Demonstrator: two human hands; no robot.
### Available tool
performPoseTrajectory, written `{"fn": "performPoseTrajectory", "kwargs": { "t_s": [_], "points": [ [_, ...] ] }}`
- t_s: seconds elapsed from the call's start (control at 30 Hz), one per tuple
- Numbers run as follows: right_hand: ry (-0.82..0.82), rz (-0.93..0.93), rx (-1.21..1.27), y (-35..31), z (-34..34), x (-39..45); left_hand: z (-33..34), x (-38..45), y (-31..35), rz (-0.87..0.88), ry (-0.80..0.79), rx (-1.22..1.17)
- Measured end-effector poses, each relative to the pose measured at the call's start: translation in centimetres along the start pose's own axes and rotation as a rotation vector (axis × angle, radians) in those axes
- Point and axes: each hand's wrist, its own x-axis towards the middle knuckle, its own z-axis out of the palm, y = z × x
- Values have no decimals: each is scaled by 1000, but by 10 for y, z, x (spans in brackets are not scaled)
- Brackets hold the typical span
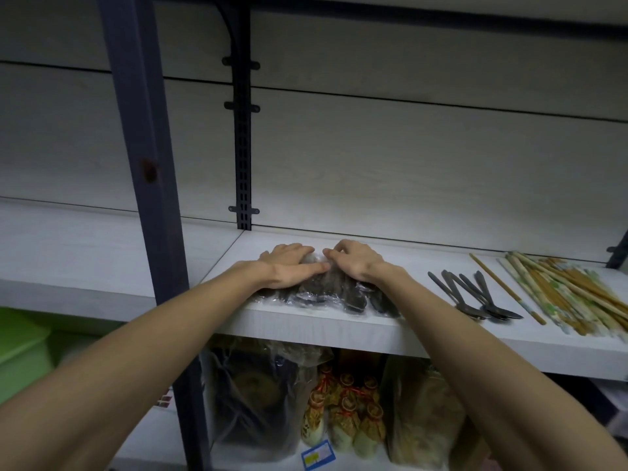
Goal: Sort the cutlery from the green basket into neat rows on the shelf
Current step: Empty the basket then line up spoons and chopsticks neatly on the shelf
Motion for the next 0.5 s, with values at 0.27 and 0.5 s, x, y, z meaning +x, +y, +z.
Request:
{"fn": "performPoseTrajectory", "kwargs": {
  "t_s": [0.27,0.5],
  "points": [
    [138,-67,151,7,-17,-9,-6,-10,7,4,89,12],
    [-17,-62,71,18,-10,-57,-10,-21,8,7,-145,34]
  ]
}}
